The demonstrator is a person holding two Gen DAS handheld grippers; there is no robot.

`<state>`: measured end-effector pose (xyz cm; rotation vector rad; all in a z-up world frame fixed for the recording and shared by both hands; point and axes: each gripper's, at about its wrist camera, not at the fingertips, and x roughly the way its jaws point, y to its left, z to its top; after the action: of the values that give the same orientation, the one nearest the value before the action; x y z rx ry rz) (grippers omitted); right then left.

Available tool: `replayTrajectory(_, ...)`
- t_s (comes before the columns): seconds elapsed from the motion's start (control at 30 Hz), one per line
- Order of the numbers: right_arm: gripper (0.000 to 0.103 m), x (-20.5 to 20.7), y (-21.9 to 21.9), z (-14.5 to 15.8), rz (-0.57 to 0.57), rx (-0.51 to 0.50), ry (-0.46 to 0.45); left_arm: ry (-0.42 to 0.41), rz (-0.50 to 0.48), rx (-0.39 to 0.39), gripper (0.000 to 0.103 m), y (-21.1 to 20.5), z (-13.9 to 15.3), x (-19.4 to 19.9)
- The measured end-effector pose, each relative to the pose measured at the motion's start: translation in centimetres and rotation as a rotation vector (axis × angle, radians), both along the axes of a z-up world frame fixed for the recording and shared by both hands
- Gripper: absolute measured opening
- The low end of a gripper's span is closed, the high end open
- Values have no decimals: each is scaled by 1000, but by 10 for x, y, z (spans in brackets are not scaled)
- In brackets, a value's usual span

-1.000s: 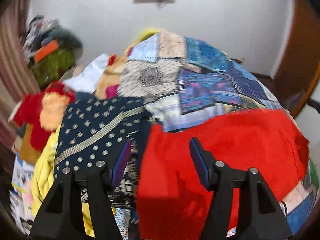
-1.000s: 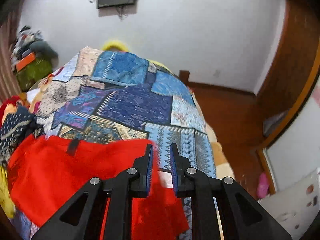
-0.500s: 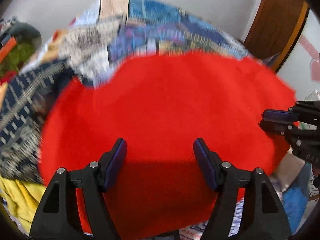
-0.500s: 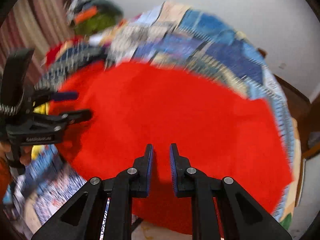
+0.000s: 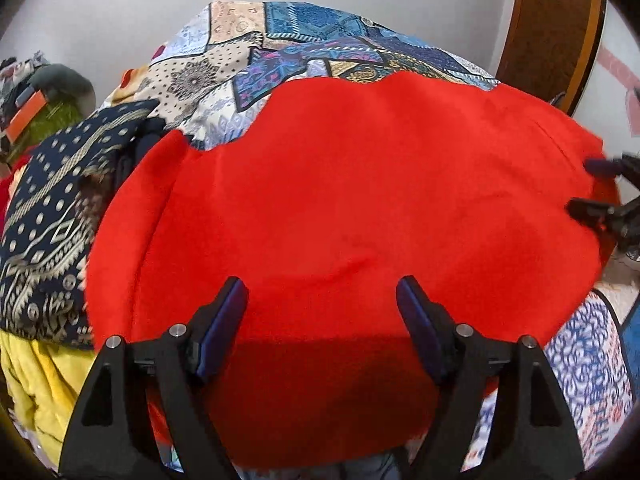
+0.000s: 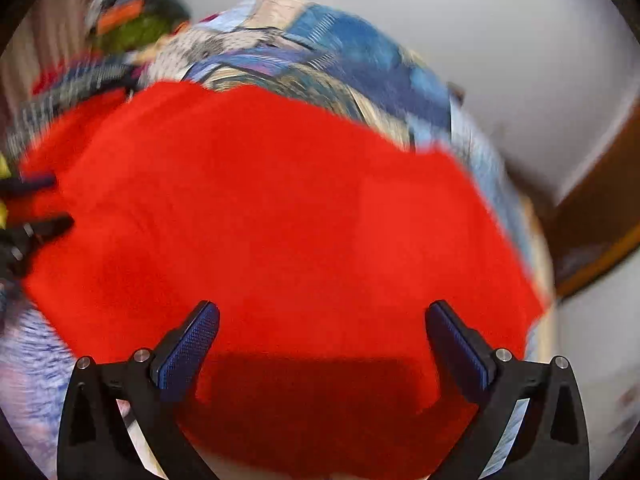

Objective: Fold large clothes

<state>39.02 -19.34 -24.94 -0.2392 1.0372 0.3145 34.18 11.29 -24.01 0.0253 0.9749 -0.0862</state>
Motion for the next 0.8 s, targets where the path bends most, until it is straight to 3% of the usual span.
replayTrajectory(0.07,103,-1,-24,-2,-50,-30,3,-7,26,-10,88,12,0,-11)
replayTrajectory(0.13,103,-4,-42,-3,-89,-59,1,-5,44,-57,88,24,-1,-17)
replayTrajectory(0.23,103,-7,-65,-1,-133,-15,43,2,114,-145,88,47,1,-30)
replayTrajectory(0.33,103,-12,-84,2,-184,38,76,5,210,-48,88,67,3,-44)
replayTrajectory(0.5,103,-27,-86,23,-203,70,35,51,347,-108,88,115,4,-73)
replayTrajectory(0.6,103,-39,-80,38,-188,73,1,56,429,-209,88,138,7,-93)
replayTrajectory(0.7,103,-47,-62,54,-144,83,-43,67,471,-418,88,150,6,-110)
replayTrajectory(0.8,103,-49,-42,59,-105,85,-55,77,448,-638,88,143,-2,-116)
